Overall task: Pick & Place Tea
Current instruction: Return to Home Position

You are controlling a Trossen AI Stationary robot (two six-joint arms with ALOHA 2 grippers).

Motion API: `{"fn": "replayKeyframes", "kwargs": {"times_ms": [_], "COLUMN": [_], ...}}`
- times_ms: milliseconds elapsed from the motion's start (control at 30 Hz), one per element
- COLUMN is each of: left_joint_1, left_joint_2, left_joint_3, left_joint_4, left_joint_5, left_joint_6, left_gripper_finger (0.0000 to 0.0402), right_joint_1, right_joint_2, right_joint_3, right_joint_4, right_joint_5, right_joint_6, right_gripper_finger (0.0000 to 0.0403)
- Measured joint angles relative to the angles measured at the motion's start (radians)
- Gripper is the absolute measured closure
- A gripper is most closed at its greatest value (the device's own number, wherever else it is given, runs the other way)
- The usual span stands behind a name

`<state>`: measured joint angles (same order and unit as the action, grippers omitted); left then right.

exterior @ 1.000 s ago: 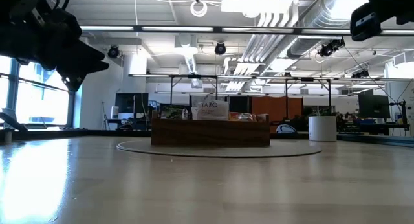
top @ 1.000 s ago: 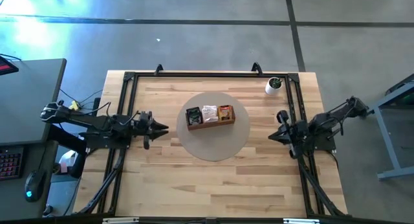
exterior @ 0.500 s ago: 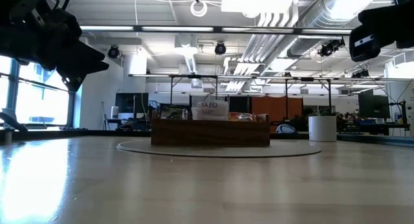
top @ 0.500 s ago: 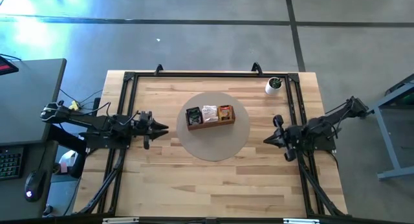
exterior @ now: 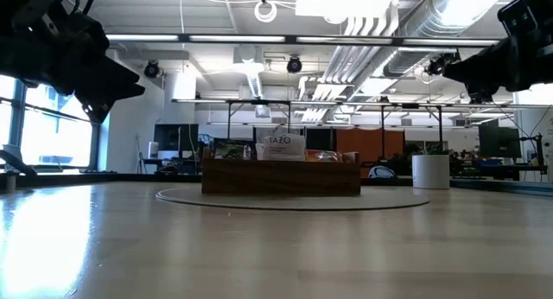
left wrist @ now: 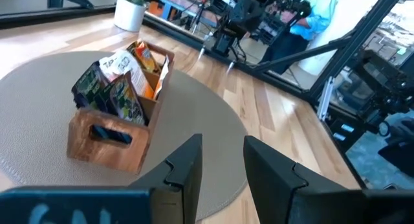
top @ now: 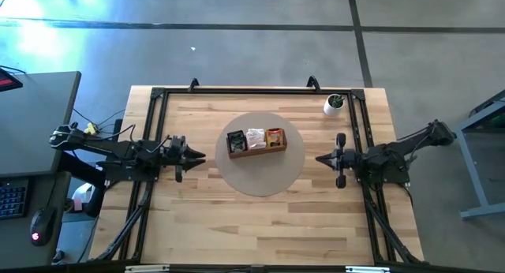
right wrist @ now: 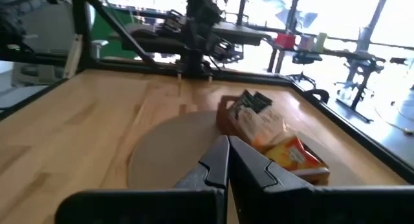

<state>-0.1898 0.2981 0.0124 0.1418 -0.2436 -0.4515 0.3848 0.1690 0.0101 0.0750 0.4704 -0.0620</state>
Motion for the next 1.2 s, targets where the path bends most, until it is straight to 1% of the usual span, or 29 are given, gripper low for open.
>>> {"fn": "replayKeyframes", "kwargs": {"times_ms": [100, 300, 367, 433, 500, 600, 667, 867, 1200], "left_joint_1": [0.0, 0.0, 0.0, 0.0, 0.0, 0.0, 0.0, 0.0, 0.0], "left_joint_2": [0.0, 0.0, 0.0, 0.0, 0.0, 0.0, 0.0, 0.0, 0.001], "left_joint_3": [0.0, 0.0, 0.0, 0.0, 0.0, 0.0, 0.0, 0.0, 0.0], "left_joint_4": [-0.017, -0.019, -0.019, -0.019, -0.019, -0.019, -0.019, -0.019, -0.019], "left_joint_5": [0.0, 0.0, 0.0, 0.0, 0.0, 0.0, 0.0, 0.0, 0.0], "left_joint_6": [0.0, 0.0, 0.0, 0.0, 0.0, 0.0, 0.0, 0.0, 0.0], "left_gripper_finger": [0.0289, 0.0289, 0.0289, 0.0289, 0.0289, 0.0289, 0.0289, 0.0289, 0.0289], "right_joint_1": [-0.044, -0.114, -0.128, -0.136, -0.141, -0.144, -0.144, -0.143, -0.143], "right_joint_2": [0.016, 0.027, 0.027, 0.027, 0.027, 0.027, 0.027, 0.027, 0.027], "right_joint_3": [0.0, 0.0, 0.0, 0.0, 0.0, 0.0, 0.0, -0.001, -0.001], "right_joint_4": [-0.003, -0.003, -0.008, -0.01, -0.009, -0.004, -0.003, -0.003, -0.003], "right_joint_5": [-0.039, -0.167, -0.226, -0.255, -0.234, -0.165, -0.137, -0.151, -0.154], "right_joint_6": [0.024, 0.036, 0.036, 0.041, 0.09, 0.216, 0.257, 0.237, 0.238], "right_gripper_finger": [0.04, 0.0398, 0.0398, 0.04, 0.0401, 0.0399, 0.0394, 0.0385, 0.0388]}}
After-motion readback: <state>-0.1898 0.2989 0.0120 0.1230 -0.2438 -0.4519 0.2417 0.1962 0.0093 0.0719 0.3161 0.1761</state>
